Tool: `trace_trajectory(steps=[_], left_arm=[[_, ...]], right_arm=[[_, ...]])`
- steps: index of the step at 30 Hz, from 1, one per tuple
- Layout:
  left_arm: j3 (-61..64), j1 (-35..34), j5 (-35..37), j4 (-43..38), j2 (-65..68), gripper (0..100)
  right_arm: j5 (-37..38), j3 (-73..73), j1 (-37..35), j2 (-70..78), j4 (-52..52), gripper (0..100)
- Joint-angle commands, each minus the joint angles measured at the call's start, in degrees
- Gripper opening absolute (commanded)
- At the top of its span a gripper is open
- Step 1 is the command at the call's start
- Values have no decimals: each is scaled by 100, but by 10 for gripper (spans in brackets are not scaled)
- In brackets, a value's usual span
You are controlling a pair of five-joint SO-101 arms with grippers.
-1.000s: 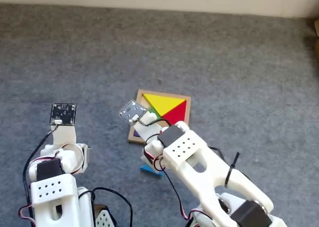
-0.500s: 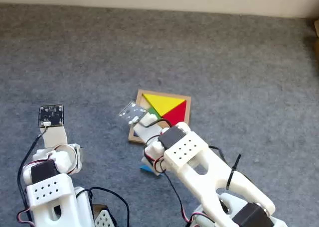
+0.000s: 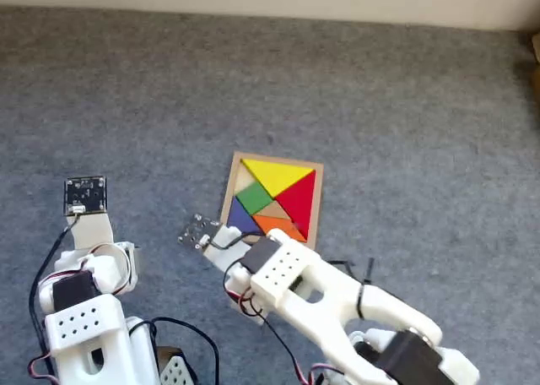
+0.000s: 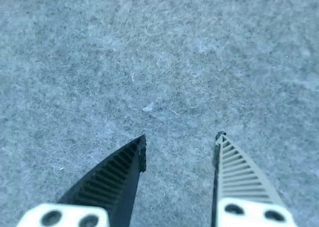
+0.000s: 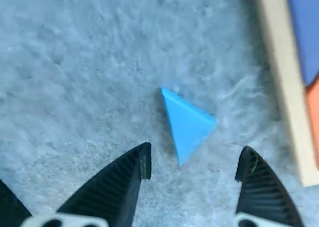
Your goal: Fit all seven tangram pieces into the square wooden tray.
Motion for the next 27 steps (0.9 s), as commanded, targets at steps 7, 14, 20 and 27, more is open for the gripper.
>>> trace_trajectory(steps=[7, 14, 20, 27], left_arm=[[-92, -48, 70, -88, -57, 222], [-84, -48, 70, -70, -57, 222], [-84, -48, 62, -53, -57, 222], [-84, -48, 53, -53, -57, 222]], right_arm=[[62, -22, -40, 374, -673, 275], [62, -13, 233, 382, -901, 274], [62, -22, 224, 620, -901, 274], [62, -22, 215, 892, -892, 270]])
